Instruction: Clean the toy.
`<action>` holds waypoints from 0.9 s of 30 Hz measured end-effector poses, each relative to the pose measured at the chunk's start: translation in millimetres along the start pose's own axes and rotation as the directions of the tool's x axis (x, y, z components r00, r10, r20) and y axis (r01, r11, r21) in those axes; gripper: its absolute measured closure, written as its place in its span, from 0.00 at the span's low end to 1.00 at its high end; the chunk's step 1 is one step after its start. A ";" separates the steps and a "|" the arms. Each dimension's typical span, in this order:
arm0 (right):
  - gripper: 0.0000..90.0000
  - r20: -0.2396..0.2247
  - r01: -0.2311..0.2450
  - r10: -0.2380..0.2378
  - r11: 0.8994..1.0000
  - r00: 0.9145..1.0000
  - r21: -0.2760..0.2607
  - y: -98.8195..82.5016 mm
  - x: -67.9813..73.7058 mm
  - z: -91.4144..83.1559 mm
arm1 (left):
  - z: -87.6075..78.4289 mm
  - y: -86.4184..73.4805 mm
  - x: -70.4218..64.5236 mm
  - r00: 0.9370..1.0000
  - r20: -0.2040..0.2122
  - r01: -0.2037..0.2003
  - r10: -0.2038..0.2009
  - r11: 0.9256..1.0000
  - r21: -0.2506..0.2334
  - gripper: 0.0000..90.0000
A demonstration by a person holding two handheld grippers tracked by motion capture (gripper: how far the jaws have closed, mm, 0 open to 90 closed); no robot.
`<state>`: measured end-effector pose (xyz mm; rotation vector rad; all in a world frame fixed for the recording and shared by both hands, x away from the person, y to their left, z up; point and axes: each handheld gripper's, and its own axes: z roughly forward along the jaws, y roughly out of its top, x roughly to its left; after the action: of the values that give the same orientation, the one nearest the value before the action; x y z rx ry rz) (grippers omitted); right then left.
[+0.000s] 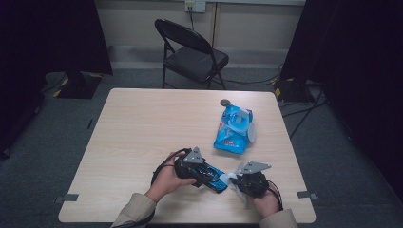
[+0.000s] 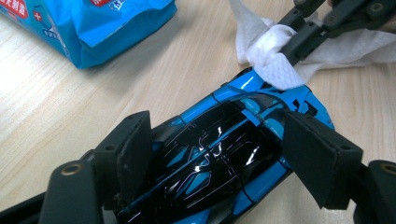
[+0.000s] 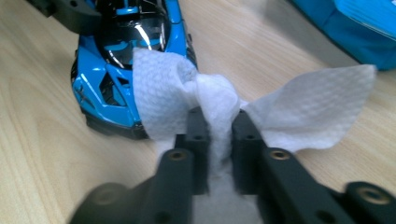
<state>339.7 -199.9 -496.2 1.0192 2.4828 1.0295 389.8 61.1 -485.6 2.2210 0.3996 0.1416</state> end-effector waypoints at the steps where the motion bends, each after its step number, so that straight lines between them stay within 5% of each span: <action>1: 0.94 -0.003 -0.012 0.012 1.000 1.000 0.004 0.6 -1.2 0.0 | 0.2 -0.3 -0.5 1.000 0.000 0.004 -0.004 1.000 -0.004 0.27; 8: 0.95 -0.010 -0.123 0.123 0.984 0.992 -0.127 14.8 -9.8 -20.0 | 0.1 -1.3 0.0 1.000 0.000 -0.001 0.001 1.000 -0.011 0.27; 16: 0.95 0.015 -0.065 0.066 0.998 0.998 -0.026 14.6 -1.4 15.6 | 0.0 -2.8 -0.4 1.000 0.000 0.000 0.000 1.000 -0.023 0.27; 27: 0.95 -0.036 -0.079 0.079 0.997 0.996 0.002 -0.2 7.8 -0.5 | -0.1 -2.5 -0.1 1.000 -0.001 -0.002 0.002 1.000 -0.018 0.27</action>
<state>333.8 -194.8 -495.8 1.1173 2.4893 1.0803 389.1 62.5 -487.4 2.2040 0.3950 0.1470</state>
